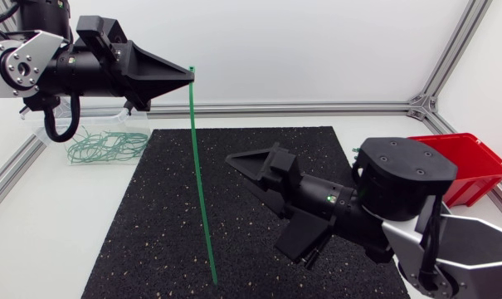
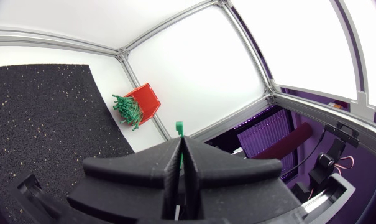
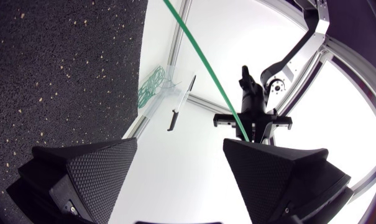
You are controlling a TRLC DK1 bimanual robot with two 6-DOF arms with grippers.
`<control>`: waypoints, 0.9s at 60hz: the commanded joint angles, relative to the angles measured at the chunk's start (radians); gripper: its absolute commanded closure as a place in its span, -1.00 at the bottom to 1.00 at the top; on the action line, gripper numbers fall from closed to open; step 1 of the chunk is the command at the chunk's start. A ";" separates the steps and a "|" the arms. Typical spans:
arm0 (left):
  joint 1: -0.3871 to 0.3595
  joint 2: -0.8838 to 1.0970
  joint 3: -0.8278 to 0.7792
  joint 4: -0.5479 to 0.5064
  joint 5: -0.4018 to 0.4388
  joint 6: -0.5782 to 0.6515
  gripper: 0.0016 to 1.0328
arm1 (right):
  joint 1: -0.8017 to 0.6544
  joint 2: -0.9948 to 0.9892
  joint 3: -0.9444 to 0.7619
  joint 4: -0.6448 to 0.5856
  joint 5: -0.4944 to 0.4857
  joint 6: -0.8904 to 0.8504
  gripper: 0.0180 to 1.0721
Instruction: Take a green cable tie from the red box, thread the tail through the head to close it, then place it in the transparent bin on the left.
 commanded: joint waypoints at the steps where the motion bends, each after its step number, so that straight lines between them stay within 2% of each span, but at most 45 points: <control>1: -0.005 0.048 0.062 0.001 0.035 -0.062 0.94 | -0.009 0.023 -0.039 0.065 -0.044 -0.061 -0.91; 11: -0.008 0.096 0.093 0.007 0.041 -0.062 0.94 | -0.027 0.018 -0.058 0.086 -0.158 -0.087 -0.91; 15: -0.006 0.108 0.093 0.013 0.050 -0.059 0.93 | -0.041 0.047 -0.061 0.153 -0.222 -0.092 -0.91; 23: -0.003 0.128 0.094 0.018 0.064 -0.055 0.94 | -0.055 0.127 -0.061 0.281 -0.290 -0.090 -0.91; 29: 0.000 0.131 0.093 0.019 0.069 -0.053 0.93 | -0.052 0.150 -0.053 0.290 -0.329 -0.095 -0.91; 33: -0.002 0.134 0.093 0.019 0.069 -0.053 0.94 | -0.069 0.169 -0.055 0.290 -0.408 -0.115 -0.91; 41: -0.008 0.140 0.094 0.019 0.069 -0.053 0.93 | -0.053 0.184 -0.059 0.293 -0.448 -0.109 -0.91; 45: -0.009 0.143 0.097 0.019 0.069 -0.053 0.93 | -0.050 0.178 -0.065 0.296 -0.475 -0.107 -0.80; 54: -0.006 0.150 0.097 0.021 0.069 -0.052 0.94 | -0.049 0.176 -0.072 0.296 -0.547 -0.086 -0.79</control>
